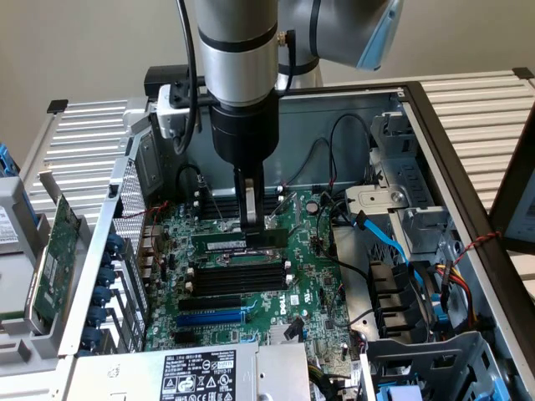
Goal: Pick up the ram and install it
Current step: 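Insert the ram into the slot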
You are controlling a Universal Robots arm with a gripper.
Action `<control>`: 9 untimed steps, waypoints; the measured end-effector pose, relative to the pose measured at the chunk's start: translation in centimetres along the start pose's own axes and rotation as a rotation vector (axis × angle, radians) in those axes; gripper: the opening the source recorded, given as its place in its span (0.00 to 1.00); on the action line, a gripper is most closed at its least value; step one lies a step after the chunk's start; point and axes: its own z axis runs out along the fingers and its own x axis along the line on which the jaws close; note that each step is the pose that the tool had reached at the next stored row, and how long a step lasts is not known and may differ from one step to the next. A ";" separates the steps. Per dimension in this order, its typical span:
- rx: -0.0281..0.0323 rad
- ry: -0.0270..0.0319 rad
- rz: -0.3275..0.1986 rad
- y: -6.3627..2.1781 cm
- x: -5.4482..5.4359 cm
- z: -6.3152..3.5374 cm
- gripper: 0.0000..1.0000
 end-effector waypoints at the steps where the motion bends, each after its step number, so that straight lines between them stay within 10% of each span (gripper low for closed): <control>1: 0.0000 0.0000 0.000 0.00 0.0 0.16 0.14; 9: -0.0001 0.0004 0.000 0.06 0.0 1.11 0.14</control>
